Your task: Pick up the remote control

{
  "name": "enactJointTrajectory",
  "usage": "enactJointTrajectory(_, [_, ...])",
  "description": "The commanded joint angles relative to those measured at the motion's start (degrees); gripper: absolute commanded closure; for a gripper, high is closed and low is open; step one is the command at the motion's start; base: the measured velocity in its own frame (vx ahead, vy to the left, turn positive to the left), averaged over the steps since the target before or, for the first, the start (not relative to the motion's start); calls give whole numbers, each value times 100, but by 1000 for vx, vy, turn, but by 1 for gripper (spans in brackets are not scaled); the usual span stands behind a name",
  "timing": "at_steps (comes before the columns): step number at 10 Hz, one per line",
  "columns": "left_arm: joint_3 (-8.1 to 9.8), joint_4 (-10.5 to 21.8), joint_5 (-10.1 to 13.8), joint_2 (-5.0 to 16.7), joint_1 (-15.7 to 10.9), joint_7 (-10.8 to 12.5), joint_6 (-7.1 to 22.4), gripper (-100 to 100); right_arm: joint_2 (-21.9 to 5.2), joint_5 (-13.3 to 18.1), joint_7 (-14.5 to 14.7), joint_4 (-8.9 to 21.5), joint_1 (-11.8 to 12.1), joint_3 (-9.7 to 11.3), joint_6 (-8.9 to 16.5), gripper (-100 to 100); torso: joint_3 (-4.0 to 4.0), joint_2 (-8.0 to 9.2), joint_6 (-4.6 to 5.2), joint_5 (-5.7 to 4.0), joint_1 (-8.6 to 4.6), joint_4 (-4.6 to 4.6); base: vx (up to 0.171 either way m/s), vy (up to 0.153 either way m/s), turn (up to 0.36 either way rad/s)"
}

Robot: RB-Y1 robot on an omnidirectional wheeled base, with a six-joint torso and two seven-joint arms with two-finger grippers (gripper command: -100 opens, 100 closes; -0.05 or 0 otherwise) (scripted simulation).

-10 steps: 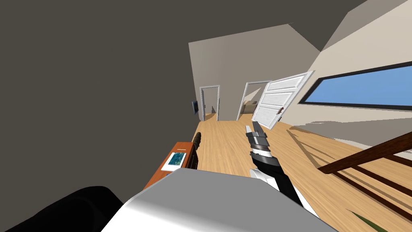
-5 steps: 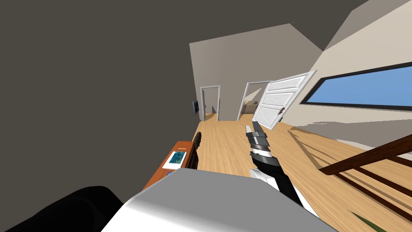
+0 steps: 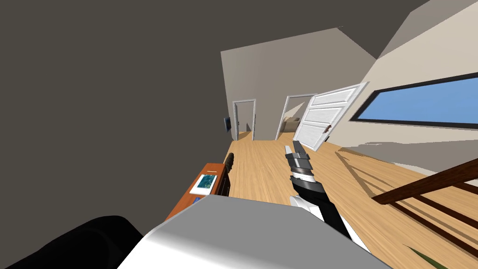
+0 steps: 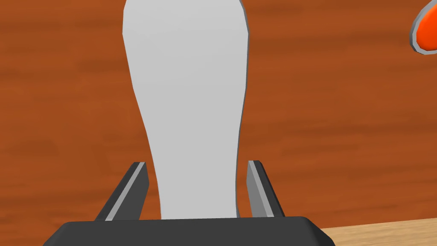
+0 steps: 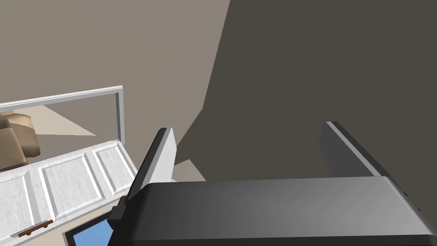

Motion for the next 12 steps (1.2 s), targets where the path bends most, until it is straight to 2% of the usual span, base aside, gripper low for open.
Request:
enactJointTrajectory(1, [101, -166, -286, 78, -12, 286, -90, 100, 0, 0, 0, 0, 0, 0, 0, 0, 0, 0, 0, 0, 0, 0, -22, -5, 62])
enactJointTrajectory(3, [101, -166, -614, 78, -12, 535, -90, 100, 0, 0, 0, 0, 0, 0, 0, 0, 4, 6, 1, -2, -5, 2, -20, -8, 13])
enactJointTrajectory(4, [101, -166, -660, 78, -12, 666, -90, 100, 0, 0, 0, 0, 0, 0, 0, 0, 2, 3, 2, -3, -5, 0, 0, 0, 0])
enactJointTrajectory(5, [200, -325, -896, 150, -35, 852, -184, 100, 0, 0, 0, 0, 0, 0, 0, 0, -1, -1, 0, -4, -4, -1, -25, -5, 63])
enactJointTrajectory(7, [200, -325, -1242, 150, -35, 1214, -184, 100, 0, 0, 0, 0, 0, 0, 0, 0, 3, 5, -1, -4, -7, 2, -20, -6, 9])
enactJointTrajectory(8, [300, -485, -1419, 222, -57, 1373, -278, 100, 0, 0, 0, 0, 0, 0, 0, 0, 0, 1, -2, -5, -6, -1, -25, -8, 82])
enactJointTrajectory(10, [300, -485, -1751, 222, -57, 1662, -278, 100, 0, 0, 0, 0, 0, 0, 0, 0, 3, 4, 1, -8, -11, 2, -19, -9, 0])
enactJointTrajectory(11, [300, -485, -1825, 222, -57, 1784, -278, 100, 0, 0, 0, 0, 0, 0, 0, 0, 0, 1, 1, -9, -10, -1, 0, 0, 0])
enactJointTrajectory(12, [400, -645, -2046, 293, -79, 1964, -372, 100, 0, 0, 0, 0, 0, 0, 0, 0, -3, -4, -2, -8, -8, -2, -22, -2, 62])
